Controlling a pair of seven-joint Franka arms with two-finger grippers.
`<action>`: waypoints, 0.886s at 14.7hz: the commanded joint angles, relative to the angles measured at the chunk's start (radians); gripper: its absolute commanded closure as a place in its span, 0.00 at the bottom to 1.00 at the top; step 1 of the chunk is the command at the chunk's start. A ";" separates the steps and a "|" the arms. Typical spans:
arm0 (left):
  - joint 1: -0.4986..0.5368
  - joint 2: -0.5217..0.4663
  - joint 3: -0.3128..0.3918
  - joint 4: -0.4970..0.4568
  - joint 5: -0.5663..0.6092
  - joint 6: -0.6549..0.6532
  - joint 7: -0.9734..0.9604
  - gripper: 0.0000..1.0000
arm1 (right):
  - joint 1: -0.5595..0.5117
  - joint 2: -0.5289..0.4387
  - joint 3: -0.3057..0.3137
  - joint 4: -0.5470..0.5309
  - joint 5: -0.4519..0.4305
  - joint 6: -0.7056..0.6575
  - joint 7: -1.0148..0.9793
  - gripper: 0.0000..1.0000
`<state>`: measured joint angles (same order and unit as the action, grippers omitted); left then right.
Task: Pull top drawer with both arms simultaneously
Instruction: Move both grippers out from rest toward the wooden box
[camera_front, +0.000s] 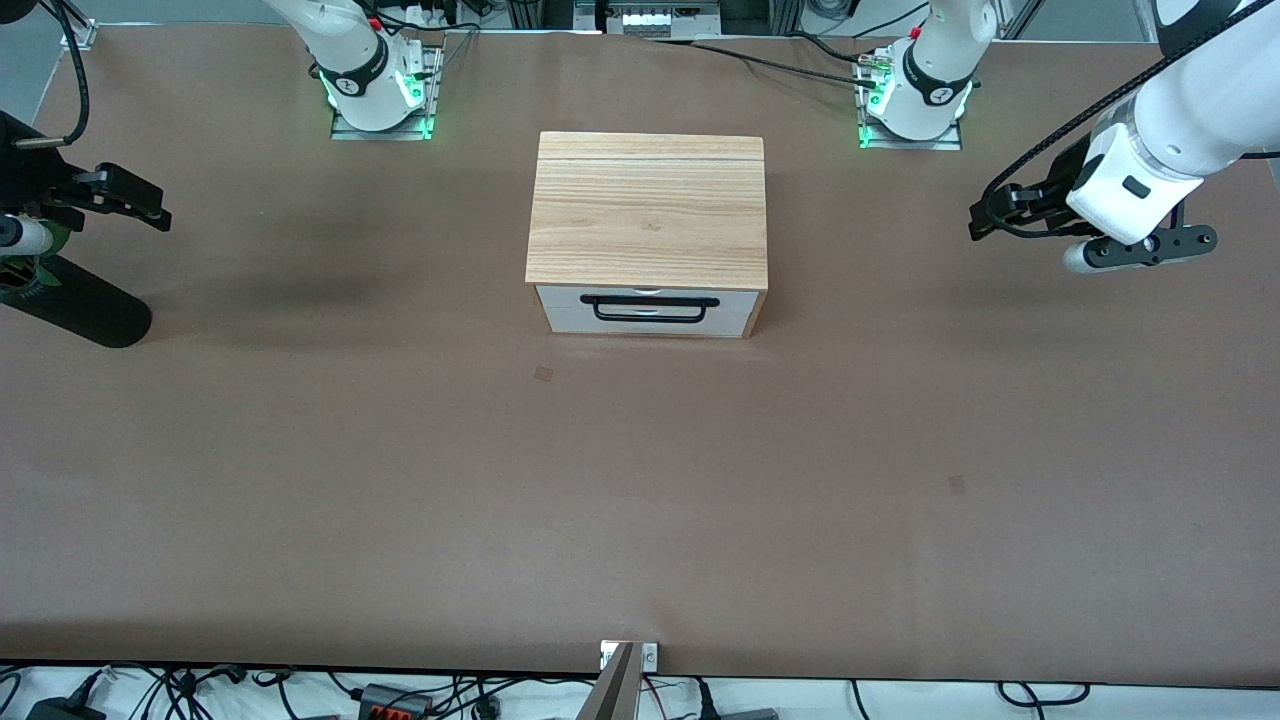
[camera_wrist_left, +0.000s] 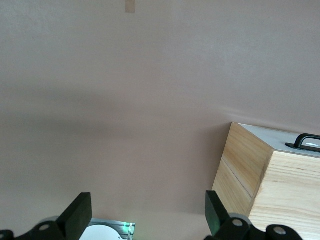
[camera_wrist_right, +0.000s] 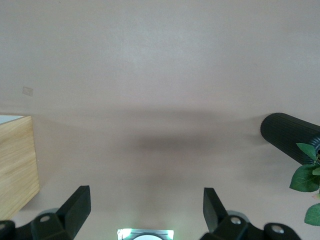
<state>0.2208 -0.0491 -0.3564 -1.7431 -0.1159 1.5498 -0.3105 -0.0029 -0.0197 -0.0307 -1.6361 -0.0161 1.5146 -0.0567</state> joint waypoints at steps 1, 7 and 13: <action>0.005 0.009 -0.010 0.033 -0.016 -0.022 -0.001 0.00 | 0.001 -0.002 -0.005 0.018 0.007 -0.025 0.000 0.00; -0.006 0.023 -0.013 0.054 -0.030 -0.031 0.025 0.00 | 0.012 -0.002 -0.001 0.018 0.005 -0.033 -0.002 0.00; -0.011 0.173 -0.016 0.119 -0.148 -0.031 0.030 0.00 | 0.017 0.006 -0.001 0.018 0.007 -0.091 0.002 0.00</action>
<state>0.2096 0.0308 -0.3698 -1.6987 -0.2110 1.5443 -0.2989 0.0056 -0.0195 -0.0298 -1.6348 -0.0161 1.4522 -0.0569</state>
